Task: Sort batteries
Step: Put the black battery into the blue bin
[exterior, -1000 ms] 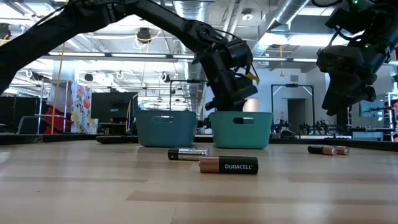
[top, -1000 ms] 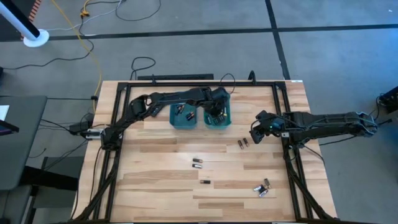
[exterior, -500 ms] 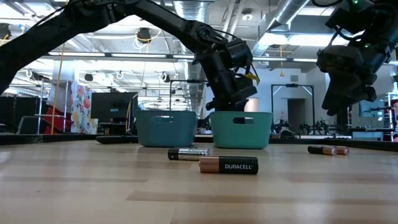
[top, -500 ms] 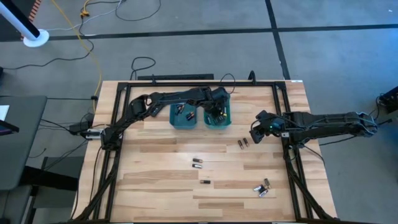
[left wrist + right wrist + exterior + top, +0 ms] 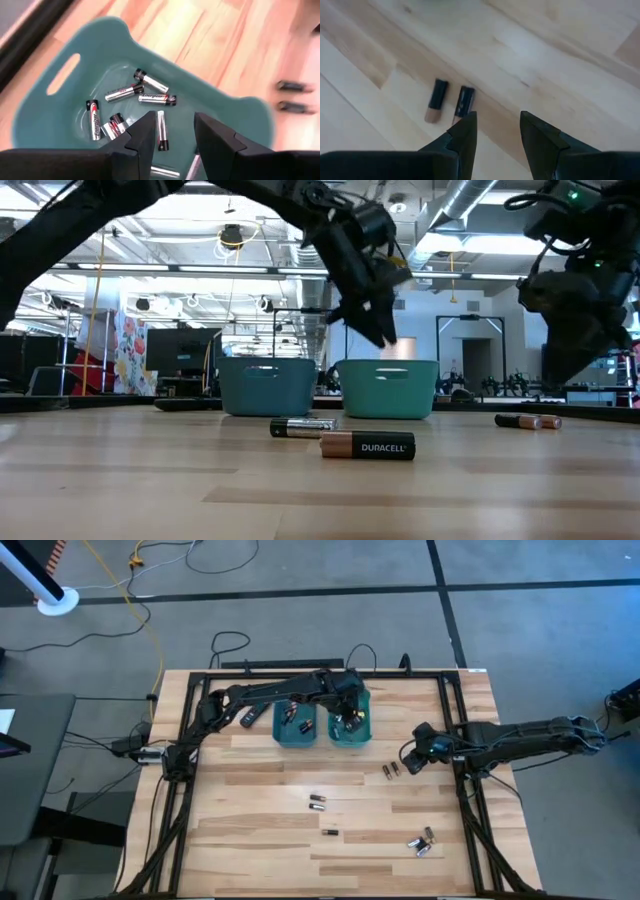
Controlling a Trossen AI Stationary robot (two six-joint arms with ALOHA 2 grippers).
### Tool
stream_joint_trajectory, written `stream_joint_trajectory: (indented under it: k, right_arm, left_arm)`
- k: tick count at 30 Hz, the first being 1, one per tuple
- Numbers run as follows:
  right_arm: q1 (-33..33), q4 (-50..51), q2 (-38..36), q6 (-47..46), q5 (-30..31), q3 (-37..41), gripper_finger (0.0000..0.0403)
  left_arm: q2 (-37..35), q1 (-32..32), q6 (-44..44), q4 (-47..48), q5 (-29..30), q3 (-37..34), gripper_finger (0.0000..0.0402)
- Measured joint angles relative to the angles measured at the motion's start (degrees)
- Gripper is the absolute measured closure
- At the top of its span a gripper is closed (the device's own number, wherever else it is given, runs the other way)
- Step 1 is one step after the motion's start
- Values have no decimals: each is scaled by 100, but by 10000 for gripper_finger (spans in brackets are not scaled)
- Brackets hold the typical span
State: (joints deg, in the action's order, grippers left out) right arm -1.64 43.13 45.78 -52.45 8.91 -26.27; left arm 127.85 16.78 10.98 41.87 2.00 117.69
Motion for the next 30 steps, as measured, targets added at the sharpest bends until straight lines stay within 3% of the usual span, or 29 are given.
stream_joint_trajectory:
  k: [8, 12, 21, 30]
  right_arm:
    - [648, -305, 652, -41, 44, -1, 237]
    - [966, -289, 881, -300, 210, -1, 237]
    - [1410, -291, 1444, -420, 727, -176, 237]
    - [1439, -861, 2346, -355, 788, -238, 237]
  left_arm:
    - [-704, -241, 568, 290, 7, 0, 274]
    - [-1134, -532, 844, 710, 329, 0, 274]
    - [-1735, -1822, 1231, 1099, 1112, -272, 274]
    - [-1739, -2995, 3155, 986, 1798, -1127, 274]
